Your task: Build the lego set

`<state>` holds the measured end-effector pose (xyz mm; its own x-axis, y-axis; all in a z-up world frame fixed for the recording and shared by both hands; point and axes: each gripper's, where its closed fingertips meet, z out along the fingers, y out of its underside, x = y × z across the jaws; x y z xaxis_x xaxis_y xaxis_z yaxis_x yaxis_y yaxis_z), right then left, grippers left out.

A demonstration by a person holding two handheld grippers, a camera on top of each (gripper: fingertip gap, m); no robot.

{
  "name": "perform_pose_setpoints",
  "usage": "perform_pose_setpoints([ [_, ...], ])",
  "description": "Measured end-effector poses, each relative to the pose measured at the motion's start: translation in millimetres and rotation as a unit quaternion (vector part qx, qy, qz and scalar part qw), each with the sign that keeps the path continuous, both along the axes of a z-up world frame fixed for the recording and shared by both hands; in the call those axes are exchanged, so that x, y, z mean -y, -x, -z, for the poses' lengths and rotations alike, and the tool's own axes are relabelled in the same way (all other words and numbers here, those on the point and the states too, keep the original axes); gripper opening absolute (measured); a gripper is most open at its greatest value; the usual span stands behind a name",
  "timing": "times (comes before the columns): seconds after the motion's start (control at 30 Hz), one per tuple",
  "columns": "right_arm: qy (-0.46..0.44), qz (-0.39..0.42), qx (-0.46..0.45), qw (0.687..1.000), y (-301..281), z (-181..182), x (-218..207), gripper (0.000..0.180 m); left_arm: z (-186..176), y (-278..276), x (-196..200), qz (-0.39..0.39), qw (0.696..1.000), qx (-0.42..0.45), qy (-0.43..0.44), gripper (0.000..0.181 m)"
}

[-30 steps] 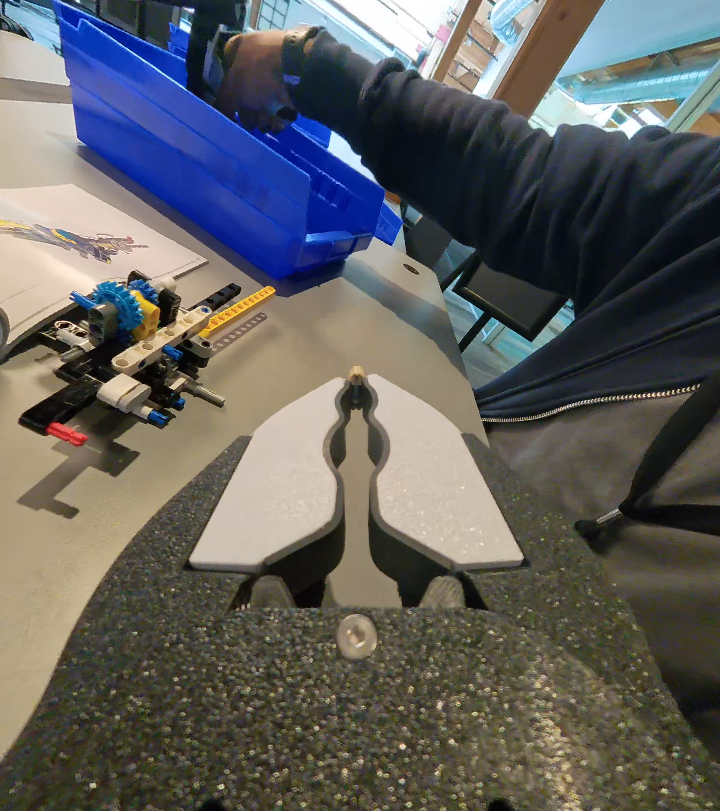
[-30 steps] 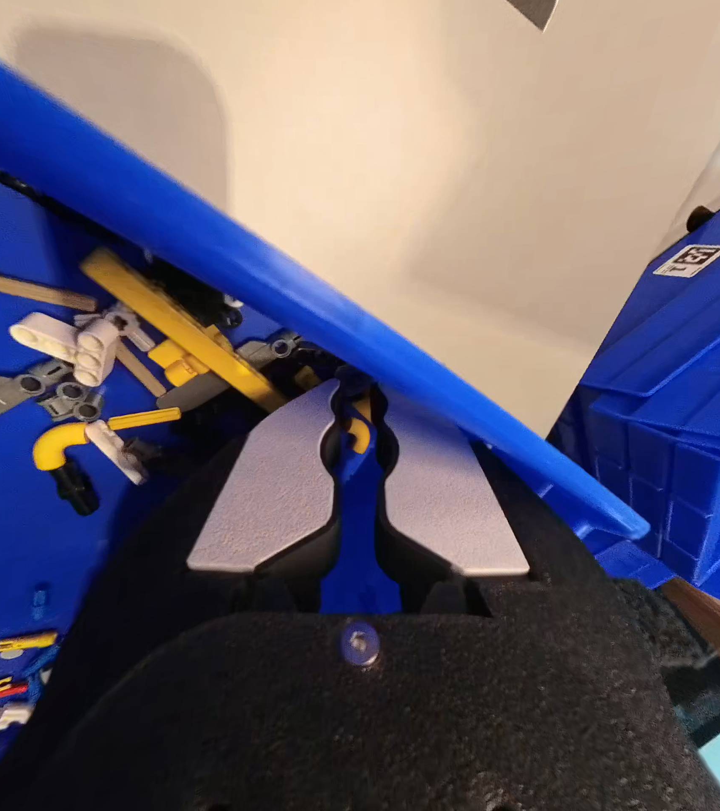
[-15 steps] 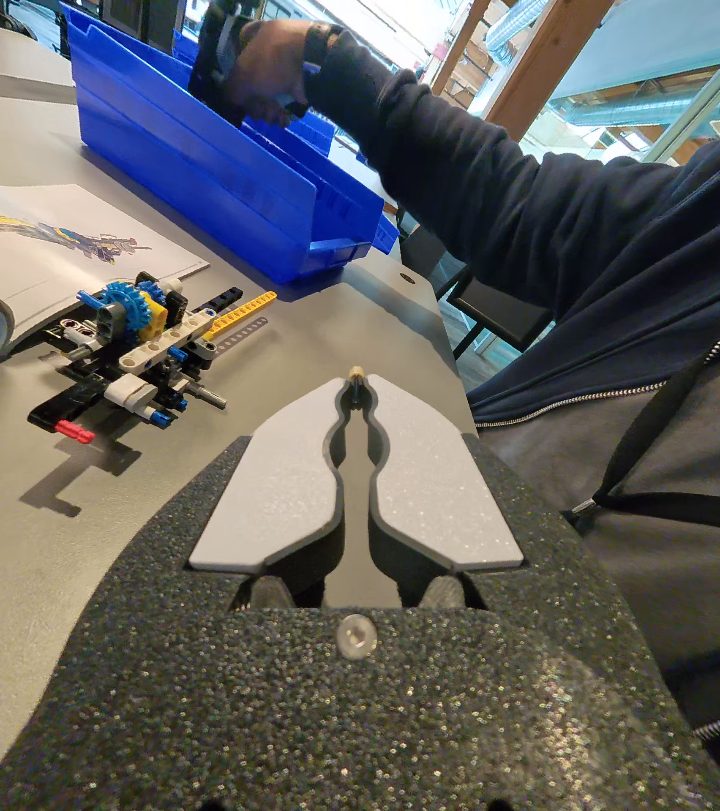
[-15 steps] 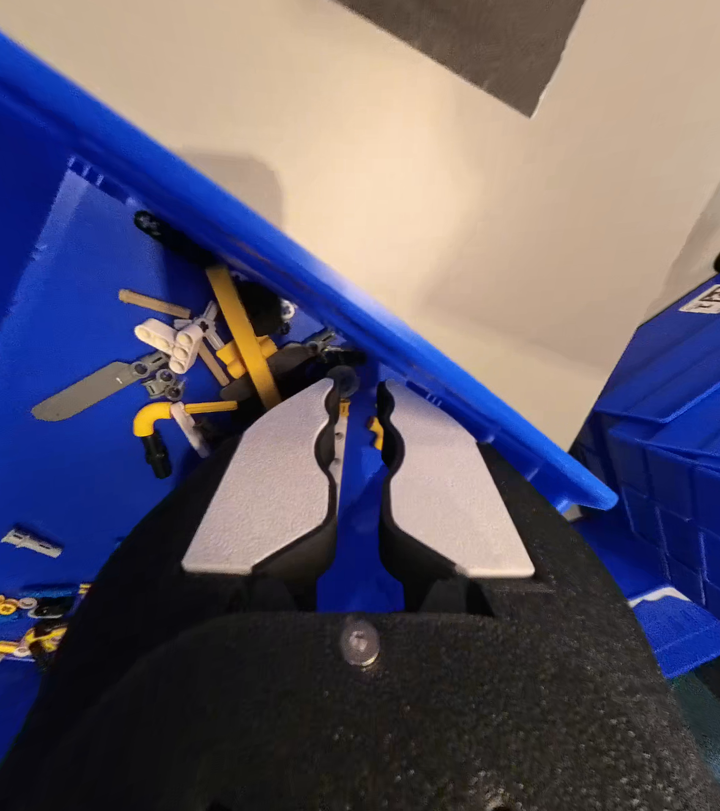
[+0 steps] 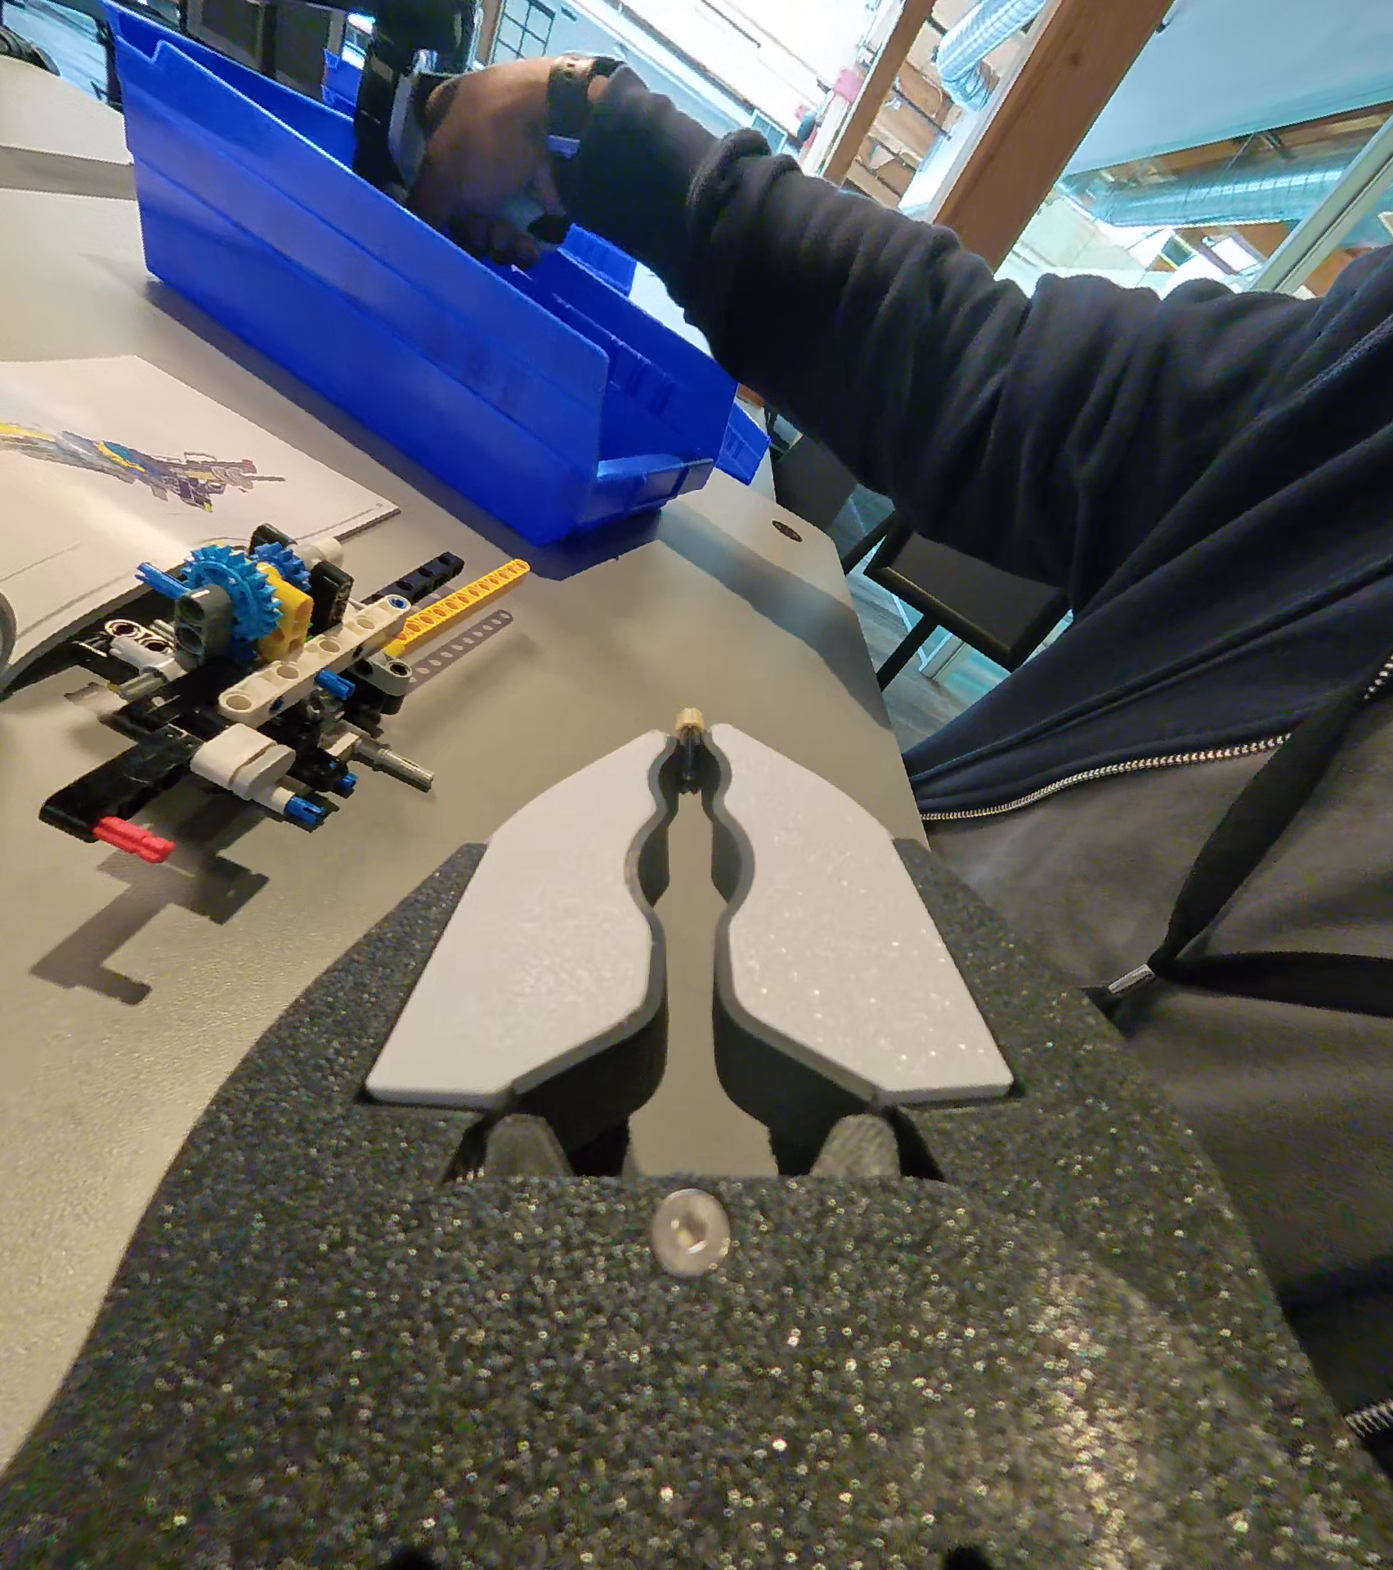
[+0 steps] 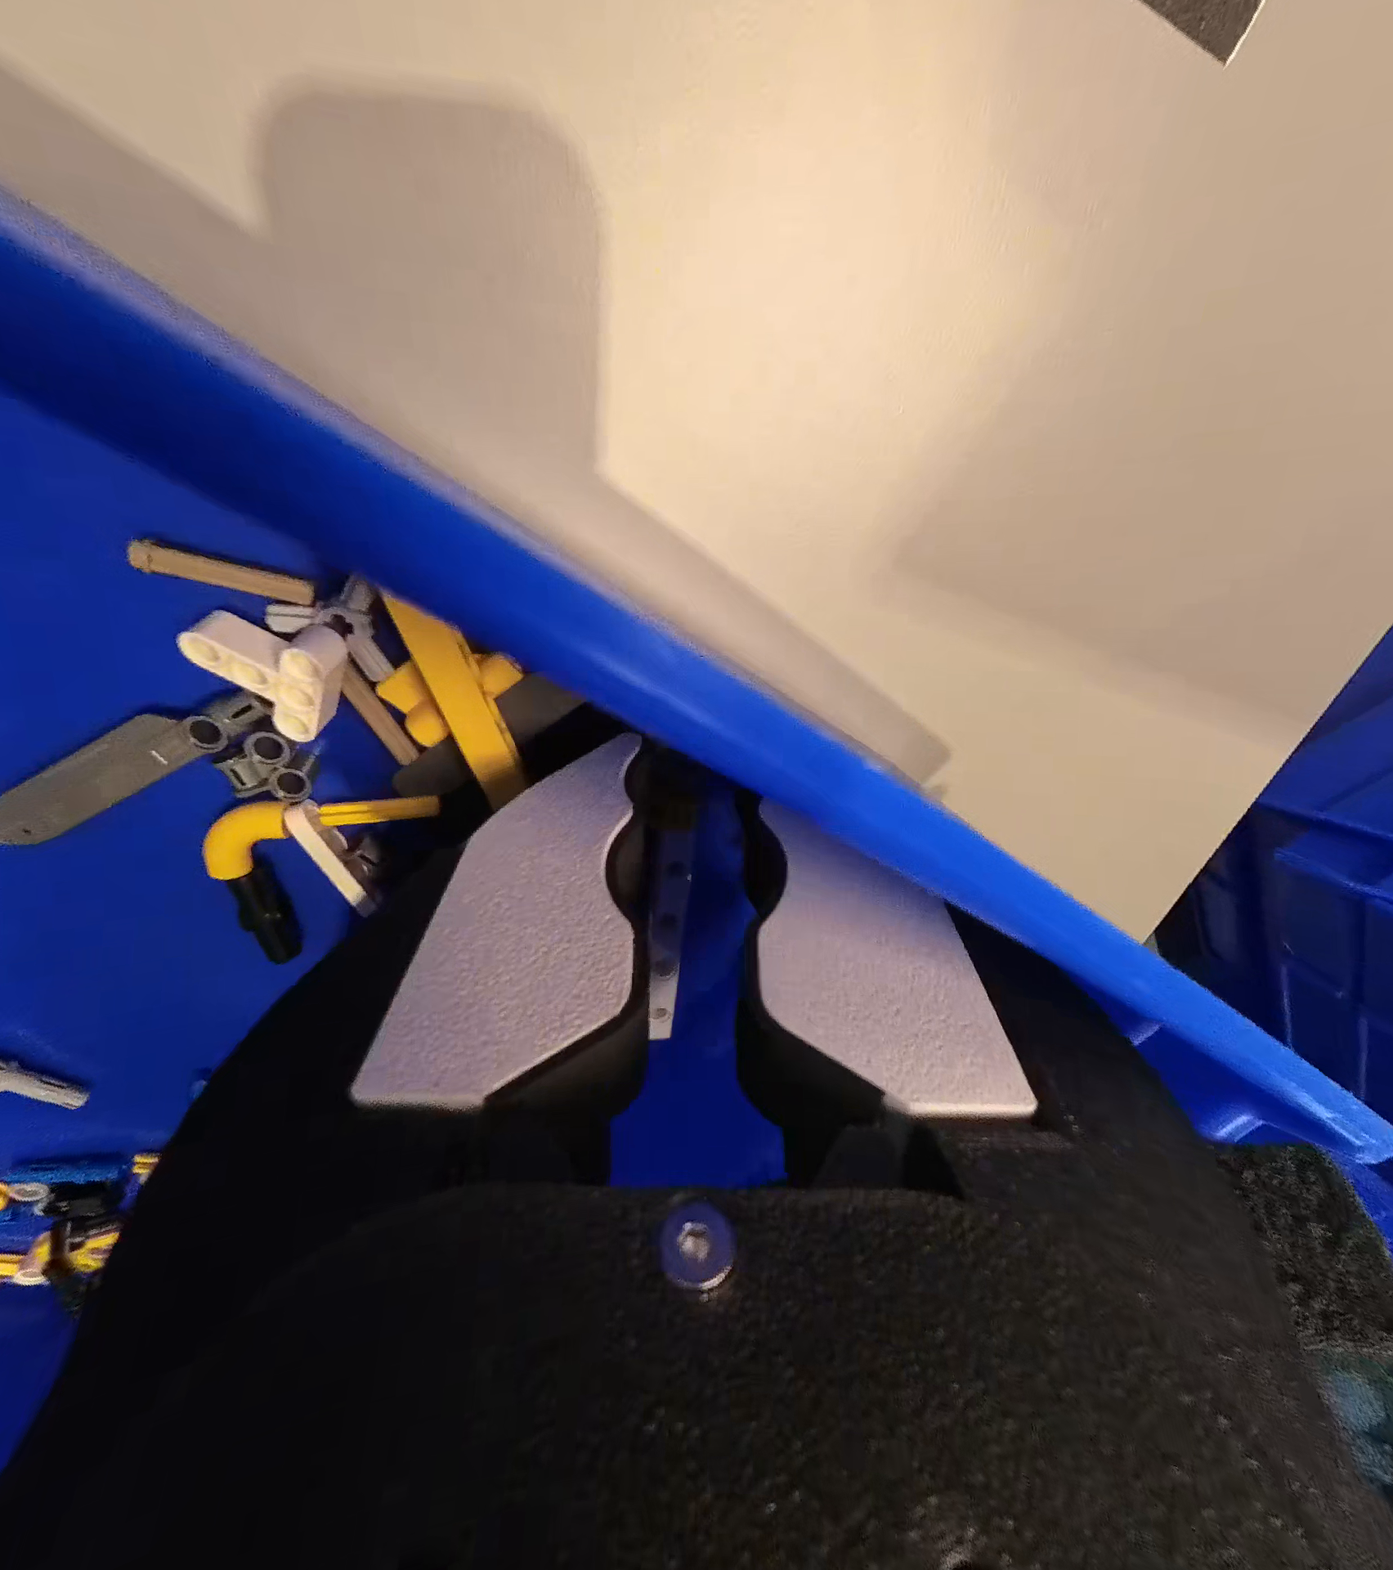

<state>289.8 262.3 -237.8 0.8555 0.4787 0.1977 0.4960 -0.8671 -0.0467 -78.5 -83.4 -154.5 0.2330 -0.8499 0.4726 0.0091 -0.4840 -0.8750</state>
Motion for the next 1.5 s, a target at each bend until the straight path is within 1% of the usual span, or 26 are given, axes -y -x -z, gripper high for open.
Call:
perform_pose_setpoints([
  [0.2,-0.003,0.009,-0.012,1.000,0.2,0.3,-1.0,0.019,-0.3,0.5,0.0,-0.002,1.000,0.001,-0.002,0.004],
  [0.23,-0.006,0.009,-0.013,1.000,0.6,-0.4,-1.2,0.015,-0.6,0.7,-0.2,-0.002,1.000,0.001,-0.002,0.004],
  [0.3,-0.014,0.009,-0.023,1.000,3.6,-3.7,-0.4,0.017,-0.9,1.1,-0.5,-0.003,1.000,0.002,-0.002,0.004],
  [0.4,-0.030,-0.002,-0.037,0.999,9.0,-15.9,5.1,0.016,-1.6,2.0,-1.2,-0.006,1.000,0.005,-0.002,0.004],
  [0.5,-0.072,-0.024,-0.061,0.995,19.9,-41.9,17.9,0.016,-1.8,4.8,-3.1,-0.012,1.000,0.003,-0.002,0.004],
  [0.57,-0.104,-0.052,-0.083,0.990,33.7,-63.4,36.9,0.016,-0.5,8.2,-5.4,-0.019,1.000,-0.006,-0.006,0.004],
  [0.63,-0.135,-0.092,-0.108,0.981,54.6,-85.2,66.2,0.016,1.4,14.2,-9.6,-0.030,0.999,-0.022,-0.013,0.004],
  [0.73,-0.166,-0.165,-0.152,0.960,96.7,-111.5,125.0,0.016,4.1,26.1,-16.5,-0.049,0.997,-0.046,-0.024,0.004],
  [0.83,-0.161,-0.249,-0.201,0.934,146.1,-119.7,192.7,0.015,8.2,38.0,-21.1,-0.060,0.996,-0.066,-0.024,0.004],
  [0.9,-0.144,-0.300,-0.236,0.913,181.0,-113.4,235.3,0.015,11.2,43.7,-21.7,-0.058,0.995,-0.076,-0.020,0.004],
  [1.0,-0.108,-0.363,-0.290,0.879,234.8,-88.5,288.8,0.015,18.6,47.9,-19.5,-0.048,0.994,-0.101,-0.015,0.004],
  [1.1,-0.082,-0.397,-0.314,0.859,280.6,-49.4,318.5,0.015,30.0,46.8,-11.9,-0.023,0.990,-0.140,-0.017,0.004],
  [1.17,-0.057,-0.419,-0.302,0.855,300.3,-21.9,332.2,0.015,37.5,44.9,-5.7,-0.005,0.986,-0.165,-0.020,0.004],
  [1.27,-0.048,-0.452,-0.279,0.846,321.5,-1.8,341.9,0.015,40.5,42.8,-1.3,0.007,0.983,-0.179,-0.029,0.004],
  [1.37,-0.039,-0.459,-0.289,0.839,337.1,3.1,344.7,0.015,39.9,43.2,-0.7,0.009,0.984,-0.176,-0.027,0.004],
  [1.5,-0.036,-0.464,-0.298,0.833,346.7,0.7,343.5,0.023,38.2,43.9,-0.9,0.011,0.986,-0.167,-0.022,0.004],
])
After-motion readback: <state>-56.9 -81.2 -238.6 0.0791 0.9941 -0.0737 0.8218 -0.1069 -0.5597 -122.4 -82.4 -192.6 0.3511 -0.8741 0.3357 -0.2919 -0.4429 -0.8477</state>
